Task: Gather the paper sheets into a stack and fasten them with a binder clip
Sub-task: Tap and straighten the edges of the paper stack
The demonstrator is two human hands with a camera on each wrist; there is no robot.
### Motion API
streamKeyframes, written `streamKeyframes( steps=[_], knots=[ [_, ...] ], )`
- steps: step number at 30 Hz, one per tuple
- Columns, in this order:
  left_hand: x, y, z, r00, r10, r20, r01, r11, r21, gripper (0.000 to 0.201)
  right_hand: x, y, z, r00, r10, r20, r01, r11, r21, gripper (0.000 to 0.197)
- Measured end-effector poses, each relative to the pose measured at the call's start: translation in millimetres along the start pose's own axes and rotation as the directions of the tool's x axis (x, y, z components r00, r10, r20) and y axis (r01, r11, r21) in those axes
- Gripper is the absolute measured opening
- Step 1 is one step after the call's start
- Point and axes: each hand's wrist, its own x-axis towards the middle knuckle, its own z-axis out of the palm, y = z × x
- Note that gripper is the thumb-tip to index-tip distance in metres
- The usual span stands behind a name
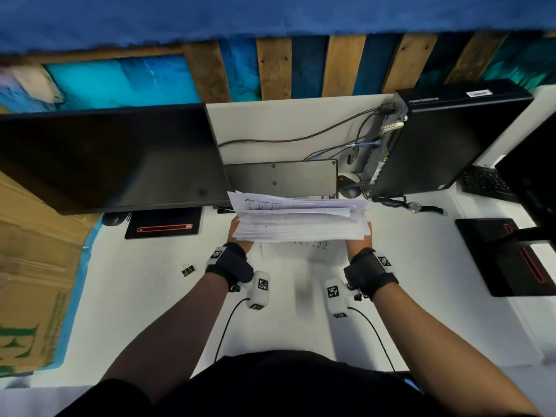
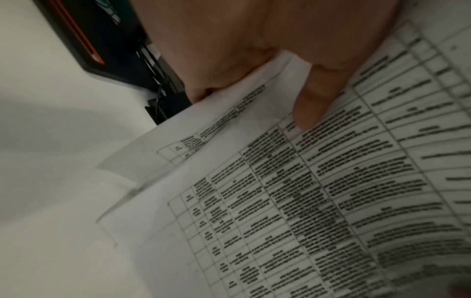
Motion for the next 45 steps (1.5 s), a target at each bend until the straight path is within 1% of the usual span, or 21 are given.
streamKeyframes(
  steps=[1, 3, 4, 6, 8, 10, 12, 14, 16, 18, 20, 23, 26, 28, 30, 32, 34, 38, 40, 42, 45],
  knots=[
    [3.3, -0.8, 2.4, 0.999, 0.036, 0.001, -0.036, 0.999, -0.027, 0.043, -0.5, -3.9, 1.6, 1.000, 0.012, -0.012, -0.012, 1.000, -0.017, 0.019],
    [-1.2, 7.0, 6.4, 0.979, 0.201, 0.021, -0.196, 0.969, -0.147, 0.039, -5.4, -12.3, 7.2, 1.000, 0.015, -0.014, -0.013, 0.994, 0.112, 0.020],
    [-6.5, 12.1, 6.4, 0.966, 0.258, 0.034, -0.243, 0.942, -0.232, 0.039, -5.7, -14.0, 8.9, 1.000, 0.014, 0.005, -0.015, 0.983, 0.181, 0.023],
    [-7.8, 16.7, 4.4, 0.949, 0.302, 0.089, -0.261, 0.913, -0.313, 0.044, -7.9, -15.1, 8.7, 0.999, -0.009, 0.048, -0.003, 0.968, 0.249, 0.031],
    [-9.6, 17.0, 1.0, 0.921, 0.340, 0.189, -0.276, 0.914, -0.297, 0.051, -9.4, -10.1, 3.5, 0.998, -0.036, 0.048, 0.021, 0.963, 0.269, 0.043],
    [-11.7, 15.1, -1.9, 0.894, 0.379, 0.238, -0.322, 0.914, -0.247, 0.039, -9.9, -5.1, -1.9, 0.999, -0.026, 0.029, 0.019, 0.980, 0.200, 0.049],
    [-10.8, 11.4, -3.4, 0.895, 0.393, 0.209, -0.361, 0.916, -0.175, 0.033, -7.8, 1.8, -5.7, 1.000, 0.002, 0.021, -0.004, 0.994, 0.107, 0.039],
    [-4.5, 4.2, -3.8, 0.920, 0.372, 0.124, -0.360, 0.926, -0.108, 0.039, -4.9, 3.4, -4.8, 1.000, 0.026, -0.006, -0.026, 1.000, 0.002, 0.025],
    [4.7, -4.7, -2.5, 0.929, 0.368, 0.031, -0.366, 0.929, -0.061, 0.043, -2.0, 3.0, -2.5, 0.999, 0.034, -0.039, -0.036, 0.998, -0.045, 0.019],
    [9.9, -11.0, 1.5, 0.922, 0.386, -0.016, -0.387, 0.922, -0.029, 0.039, -0.4, 2.5, -0.3, 0.997, 0.044, -0.070, -0.047, 0.998, -0.045, 0.016],
    [11.2, -15.9, 5.4, 0.921, 0.388, -0.028, -0.389, 0.921, -0.029, 0.036, 1.2, 3.2, 0.5, 0.995, 0.051, -0.082, -0.051, 0.999, -0.006, 0.015],
    [13.7, -24.0, 8.1, 0.939, 0.343, -0.033, -0.345, 0.937, -0.065, 0.043, 3.7, 1.1, 0.8, 0.995, 0.062, -0.083, -0.059, 0.997, 0.042, 0.017],
    [19.6, -34.3, 7.1, 0.943, 0.332, -0.023, -0.333, 0.943, -0.002, 0.044, 6.1, 0.3, -1.0, 0.993, 0.079, -0.090, -0.077, 0.997, 0.023, 0.018],
    [20.8, -38.8, 4.0, 0.928, 0.372, -0.026, -0.365, 0.921, 0.134, 0.037, 6.7, 0.4, -2.5, 0.992, 0.090, -0.087, -0.089, 0.996, 0.015, 0.018],
    [24.7, -42.9, -1.2, 0.888, 0.455, -0.068, -0.420, 0.863, 0.282, 0.032, 5.5, -1.4, -3.4, 0.992, 0.099, -0.080, -0.098, 0.995, 0.021, 0.018],
    [24.8, -44.6, -8.6, 0.851, 0.503, -0.154, -0.445, 0.845, 0.297, 0.026, 2.9, -4.0, -4.0, 0.992, 0.102, -0.070, -0.100, 0.995, 0.031, 0.016],
    [25.1, -47.7, -15.9, 0.843, 0.499, -0.203, -0.436, 0.853, 0.286, 0.018, 1.1, -6.1, -5.2, 0.994, 0.101, -0.052, -0.099, 0.994, 0.037, 0.018],
    [28.7, -57.4, -26.2, 0.879, 0.456, -0.137, -0.393, 0.857, 0.334, 0.017, 0.6, -8.0, -5.4, 0.993, 0.119, -0.014, -0.118, 0.989, 0.087, 0.021],
    [31.8, -62.9, -26.7, 0.894, 0.443, -0.073, -0.377, 0.830, 0.411, 0.016, 0.5, -10.1, -3.4, 0.995, 0.102, -0.009, -0.101, 0.991, 0.084, 0.023],
    [33.7, -67.1, -27.8, 0.889, 0.457, -0.005, -0.402, 0.787, 0.468, 0.019, 2.1, -9.9, -3.0, 0.996, 0.076, -0.040, -0.073, 0.995, 0.067, 0.022],
    [33.3, -60.4, -31.7, 0.881, 0.472, 0.033, -0.438, 0.788, 0.432, 0.026, 6.9, -9.6, -8.8, 0.993, 0.075, -0.089, -0.067, 0.994, 0.085, 0.019]
  ],
)
